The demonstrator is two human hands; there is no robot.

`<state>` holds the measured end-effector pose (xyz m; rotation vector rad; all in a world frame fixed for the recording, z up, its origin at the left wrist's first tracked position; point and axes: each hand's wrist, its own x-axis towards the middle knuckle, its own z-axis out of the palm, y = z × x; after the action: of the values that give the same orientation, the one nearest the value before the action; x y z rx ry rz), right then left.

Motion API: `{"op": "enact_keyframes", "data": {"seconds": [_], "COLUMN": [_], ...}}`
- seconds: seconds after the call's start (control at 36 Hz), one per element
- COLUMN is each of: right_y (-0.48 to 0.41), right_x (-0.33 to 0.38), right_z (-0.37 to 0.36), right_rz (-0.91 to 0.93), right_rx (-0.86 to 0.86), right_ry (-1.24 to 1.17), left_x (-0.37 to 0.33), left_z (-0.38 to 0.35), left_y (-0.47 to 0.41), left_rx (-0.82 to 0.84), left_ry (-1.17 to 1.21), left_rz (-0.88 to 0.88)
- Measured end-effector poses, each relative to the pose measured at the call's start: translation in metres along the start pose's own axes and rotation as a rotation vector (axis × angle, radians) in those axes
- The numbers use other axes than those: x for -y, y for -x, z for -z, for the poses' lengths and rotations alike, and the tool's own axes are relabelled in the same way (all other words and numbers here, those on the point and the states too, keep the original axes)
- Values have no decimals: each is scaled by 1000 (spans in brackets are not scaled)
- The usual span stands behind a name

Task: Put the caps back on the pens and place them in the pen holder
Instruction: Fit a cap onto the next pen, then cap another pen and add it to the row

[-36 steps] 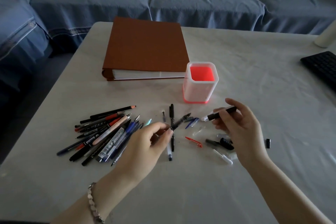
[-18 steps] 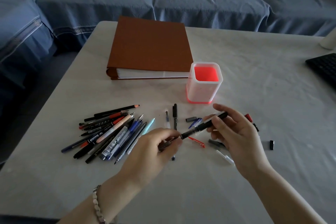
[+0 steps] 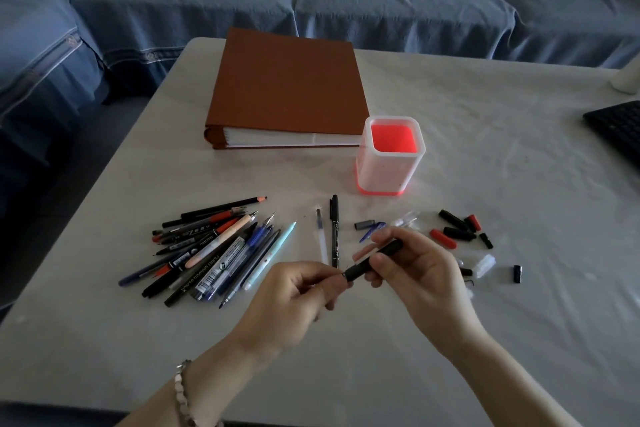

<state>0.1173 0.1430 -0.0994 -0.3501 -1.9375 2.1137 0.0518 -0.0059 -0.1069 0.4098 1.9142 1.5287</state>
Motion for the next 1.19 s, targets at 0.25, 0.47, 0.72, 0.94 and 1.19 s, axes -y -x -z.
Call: {"op": "enact_keyframes", "data": {"seconds": [0.25,0.47,0.72,0.94,1.19], "right_y": [-2,-28,-48,-68,-56], "right_x": [-20,-31,-44,-69,-73], "right_z": [-18,3,-7,-39,-6], "right_rz": [-153,-265,-122,-7,154], "right_rx": [34,-302,-92,86,-73], "right_ry": [233,145,620,863,1062], "left_x": [16,49,57,46,37], "left_z": [15,43,38,43,34], "left_y": [-2,-25,-29,-30,-30], "left_rx": [8,-361,-285,-490,-499], "left_ry": [-110,-933,-1121,-902,-688], "left_rz": [51,-208,-108,-60,-164]}}
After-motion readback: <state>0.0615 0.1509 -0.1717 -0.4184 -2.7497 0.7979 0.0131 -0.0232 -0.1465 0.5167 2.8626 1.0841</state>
